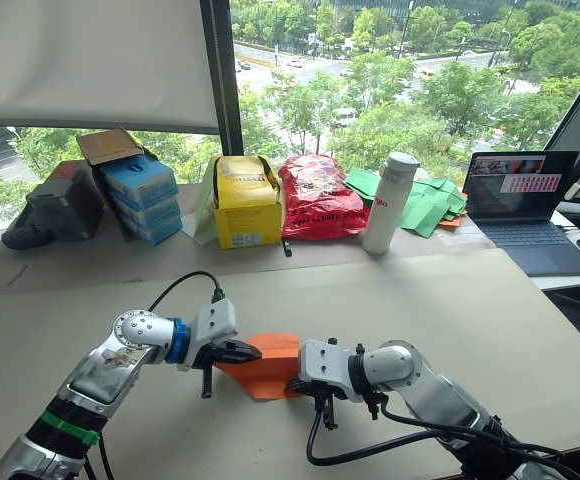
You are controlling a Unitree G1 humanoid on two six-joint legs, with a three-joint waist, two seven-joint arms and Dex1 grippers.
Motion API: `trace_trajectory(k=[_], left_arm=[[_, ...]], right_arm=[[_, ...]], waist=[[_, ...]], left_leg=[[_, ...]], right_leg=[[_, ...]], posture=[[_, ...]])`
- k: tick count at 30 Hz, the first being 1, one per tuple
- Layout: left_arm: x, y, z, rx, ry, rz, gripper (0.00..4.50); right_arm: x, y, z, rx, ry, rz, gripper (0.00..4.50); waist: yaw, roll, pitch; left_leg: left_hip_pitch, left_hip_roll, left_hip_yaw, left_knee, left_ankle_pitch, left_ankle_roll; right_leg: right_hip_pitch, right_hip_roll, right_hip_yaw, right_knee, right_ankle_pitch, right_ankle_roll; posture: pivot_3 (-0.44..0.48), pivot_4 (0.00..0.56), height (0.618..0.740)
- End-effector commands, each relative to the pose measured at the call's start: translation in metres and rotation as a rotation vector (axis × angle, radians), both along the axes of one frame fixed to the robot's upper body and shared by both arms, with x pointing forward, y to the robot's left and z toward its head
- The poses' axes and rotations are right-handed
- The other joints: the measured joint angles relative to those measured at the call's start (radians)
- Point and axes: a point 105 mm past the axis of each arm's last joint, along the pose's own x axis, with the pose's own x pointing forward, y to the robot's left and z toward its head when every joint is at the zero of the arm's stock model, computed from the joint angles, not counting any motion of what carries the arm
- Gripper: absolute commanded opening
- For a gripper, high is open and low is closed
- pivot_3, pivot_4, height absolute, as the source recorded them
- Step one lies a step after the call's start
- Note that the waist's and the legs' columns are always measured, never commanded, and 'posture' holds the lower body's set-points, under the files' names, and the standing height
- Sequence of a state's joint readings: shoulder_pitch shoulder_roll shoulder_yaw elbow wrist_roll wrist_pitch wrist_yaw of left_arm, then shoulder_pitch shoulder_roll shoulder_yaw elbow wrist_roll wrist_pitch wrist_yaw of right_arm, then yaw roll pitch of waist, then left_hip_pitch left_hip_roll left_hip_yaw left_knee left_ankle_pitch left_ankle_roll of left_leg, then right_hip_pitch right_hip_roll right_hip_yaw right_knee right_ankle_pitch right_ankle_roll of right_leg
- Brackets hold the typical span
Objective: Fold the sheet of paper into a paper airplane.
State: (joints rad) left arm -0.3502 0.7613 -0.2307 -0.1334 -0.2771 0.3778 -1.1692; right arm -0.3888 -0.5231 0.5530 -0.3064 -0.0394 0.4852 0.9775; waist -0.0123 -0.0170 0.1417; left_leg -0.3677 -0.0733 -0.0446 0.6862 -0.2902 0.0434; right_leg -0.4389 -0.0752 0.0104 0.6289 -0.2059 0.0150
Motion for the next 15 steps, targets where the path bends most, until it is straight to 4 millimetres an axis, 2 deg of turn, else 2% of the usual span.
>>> trace_trajectory(k=[1, 6, 15], left_arm=[[-0.005, -0.002, 0.003, -0.001, 0.001, -0.012, 0.0], [-0.011, -0.01, 0.01, -0.012, 0.003, -0.032, 0.0], [-0.019, -0.014, 0.011, -0.009, 0.021, -0.042, 0.0]], right_arm=[[0.002, -0.008, -0.012, -0.066, 0.024, -0.038, 0.04], [0.003, -0.01, -0.009, -0.061, 0.025, -0.054, 0.04], [-0.006, -0.016, 0.016, 0.024, 0.046, -0.122, 0.04]], waist=[[0.0, 0.0, 0.0], [0.0, 0.0, 0.0], [0.004, 0.0, 0.0]], left_leg=[[0.0, 0.0, 0.0, 0.0, 0.0, 0.0], [0.0, 0.0, 0.0, 0.001, -0.001, 0.001], [-0.002, 0.0, 0.0, 0.006, -0.001, 0.002]], right_leg=[[0.0, 0.0, 0.0, 0.0, 0.0, 0.0], [0.0, 0.0, 0.0, 0.0, 0.0, 0.0], [0.0, 0.0, 0.0, 0.0, 0.0, 0.0]], posture=[[0.0, 0.15, 0.74], [0.0, 0.15, 0.74], [0.0, 0.15, 0.74]])
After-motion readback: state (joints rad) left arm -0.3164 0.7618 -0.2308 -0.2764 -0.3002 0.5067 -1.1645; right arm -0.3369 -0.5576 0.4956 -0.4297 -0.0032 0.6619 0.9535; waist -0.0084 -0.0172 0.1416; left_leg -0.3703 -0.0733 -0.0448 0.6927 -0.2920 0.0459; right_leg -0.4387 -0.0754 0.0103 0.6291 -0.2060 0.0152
